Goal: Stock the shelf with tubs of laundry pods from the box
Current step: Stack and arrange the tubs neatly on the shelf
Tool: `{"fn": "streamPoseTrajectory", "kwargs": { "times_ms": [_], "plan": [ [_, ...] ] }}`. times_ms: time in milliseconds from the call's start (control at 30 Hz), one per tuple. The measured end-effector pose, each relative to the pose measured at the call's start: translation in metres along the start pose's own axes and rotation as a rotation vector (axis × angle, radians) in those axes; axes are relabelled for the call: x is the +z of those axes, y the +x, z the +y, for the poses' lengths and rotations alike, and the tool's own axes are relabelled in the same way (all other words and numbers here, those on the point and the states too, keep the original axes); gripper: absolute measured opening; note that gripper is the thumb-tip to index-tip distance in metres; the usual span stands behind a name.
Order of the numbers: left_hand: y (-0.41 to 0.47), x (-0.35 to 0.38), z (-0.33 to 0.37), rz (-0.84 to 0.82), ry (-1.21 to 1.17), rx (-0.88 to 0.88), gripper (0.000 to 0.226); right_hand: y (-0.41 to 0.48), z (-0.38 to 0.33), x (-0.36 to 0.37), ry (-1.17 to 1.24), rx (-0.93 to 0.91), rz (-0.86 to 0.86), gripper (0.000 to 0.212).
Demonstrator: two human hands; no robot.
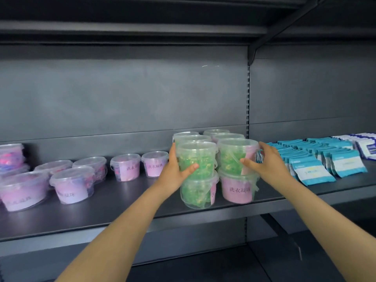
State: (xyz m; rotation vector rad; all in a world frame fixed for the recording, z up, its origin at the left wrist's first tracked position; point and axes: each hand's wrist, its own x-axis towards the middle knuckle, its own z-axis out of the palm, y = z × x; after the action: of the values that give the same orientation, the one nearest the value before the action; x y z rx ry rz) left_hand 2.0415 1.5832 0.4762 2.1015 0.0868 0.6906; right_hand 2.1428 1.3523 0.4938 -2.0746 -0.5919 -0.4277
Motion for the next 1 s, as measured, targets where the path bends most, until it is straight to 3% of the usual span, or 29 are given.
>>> {"fn": "streamPoseTrajectory", "kwargs": {
  "times_ms": [167,233,367,433,600,700,733,833,1000],
  "plan": [
    [-0.014,0.008,-0.014,0.033,-0.065,-0.01,0.066,-0.003,-0.025,-0.016,-0.201,-0.181,0.031,0.07],
    [-0.018,0.013,-0.015,0.05,-0.106,-0.026,0.069,-0.004,-0.038,-0.019,-0.24,-0.254,-0.012,0.065],
    [-0.016,0.026,-0.012,0.113,-0.148,-0.063,0.102,0.005,-0.065,-0.013,-0.264,-0.385,-0.192,0.057],
    [-0.007,0.033,-0.026,0.144,-0.138,-0.065,0.102,0.015,-0.073,-0.006,-0.262,-0.453,-0.299,0.058],
    [-0.013,0.037,-0.022,0.103,-0.171,-0.146,0.052,0.049,-0.083,0.007,-0.336,-0.501,-0.585,0.055],
    [-0.014,0.039,-0.027,0.089,-0.189,-0.154,0.041,0.064,-0.076,0.013,-0.4,-0.502,-0.699,0.048],
    [-0.014,0.037,-0.032,0.085,-0.194,-0.176,0.04,0.066,-0.074,0.014,-0.379,-0.505,-0.721,0.047],
    [-0.01,0.032,-0.043,0.075,-0.18,-0.234,0.079,0.067,-0.069,0.012,-0.283,-0.533,-0.741,0.042],
    [-0.009,0.021,-0.042,0.003,-0.169,-0.244,0.069,0.061,-0.068,0.013,-0.21,-0.574,-0.646,0.041]
  ]
}}
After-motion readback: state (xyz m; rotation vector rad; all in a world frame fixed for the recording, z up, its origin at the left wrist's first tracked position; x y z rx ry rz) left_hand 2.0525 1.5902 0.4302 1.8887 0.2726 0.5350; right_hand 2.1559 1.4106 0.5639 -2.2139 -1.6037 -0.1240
